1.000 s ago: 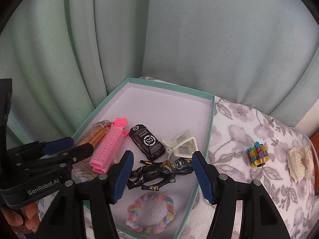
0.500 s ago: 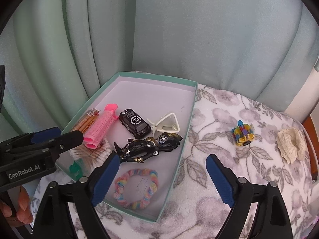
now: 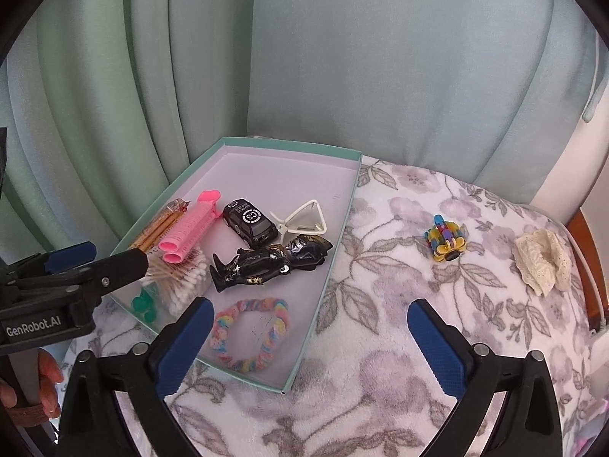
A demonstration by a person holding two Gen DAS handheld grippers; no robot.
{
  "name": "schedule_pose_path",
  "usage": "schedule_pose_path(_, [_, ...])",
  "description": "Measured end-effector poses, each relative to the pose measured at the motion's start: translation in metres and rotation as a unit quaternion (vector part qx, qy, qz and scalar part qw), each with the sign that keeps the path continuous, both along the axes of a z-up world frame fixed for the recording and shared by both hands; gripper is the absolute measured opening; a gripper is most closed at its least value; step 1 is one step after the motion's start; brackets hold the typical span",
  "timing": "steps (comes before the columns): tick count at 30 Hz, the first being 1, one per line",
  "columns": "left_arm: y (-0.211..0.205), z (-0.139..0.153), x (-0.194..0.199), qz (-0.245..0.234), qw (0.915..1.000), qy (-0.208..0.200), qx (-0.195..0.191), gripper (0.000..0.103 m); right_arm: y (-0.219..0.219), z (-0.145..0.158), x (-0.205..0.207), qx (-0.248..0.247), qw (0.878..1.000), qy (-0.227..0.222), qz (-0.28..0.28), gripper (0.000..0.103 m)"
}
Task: Organize objects
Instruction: 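Withdraw both open tools up from the tray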
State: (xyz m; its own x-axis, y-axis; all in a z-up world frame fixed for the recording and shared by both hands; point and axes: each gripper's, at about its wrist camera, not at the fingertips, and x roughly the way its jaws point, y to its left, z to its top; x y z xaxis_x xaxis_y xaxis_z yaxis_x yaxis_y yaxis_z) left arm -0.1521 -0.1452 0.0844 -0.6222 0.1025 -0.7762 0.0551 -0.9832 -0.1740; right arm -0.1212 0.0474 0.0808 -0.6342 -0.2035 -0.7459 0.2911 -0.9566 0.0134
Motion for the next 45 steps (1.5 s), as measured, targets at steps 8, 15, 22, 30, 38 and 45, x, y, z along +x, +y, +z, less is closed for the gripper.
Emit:
schedule_pose_path(8, [0.008,0.004,0.012,0.002,0.9999,0.002,-0.01,0.095,0.011,0.002,0.008,-0.007,1.0,0.001,-0.005,0.103])
schedule_pose_path(15, [0.021,0.007,0.019,-0.005,0.9999,0.007,-0.014,0.095,0.028,0.004,0.016,-0.016,1.0,0.0,-0.014,0.103])
schedule_pose_path(22, [0.041,0.012,0.021,-0.018,0.9995,0.015,-0.02,0.095,0.05,0.009,0.022,-0.021,0.999,0.003,-0.03,0.103])
schedule_pose_path(30, [0.067,0.02,0.019,-0.039,0.9987,0.028,-0.016,0.095,0.081,0.012,0.023,-0.029,0.998,0.004,-0.056,0.103])
schedule_pose_path(38, [0.096,0.027,0.015,-0.061,0.9973,0.034,-0.021,0.095,0.112,0.014,0.02,-0.036,0.996,0.005,-0.077,0.103])
schedule_pose_path(45, [0.121,0.027,0.007,-0.075,0.9965,0.03,-0.022,0.095,0.143,0.01,0.014,-0.033,0.994,-0.003,-0.102,0.103])
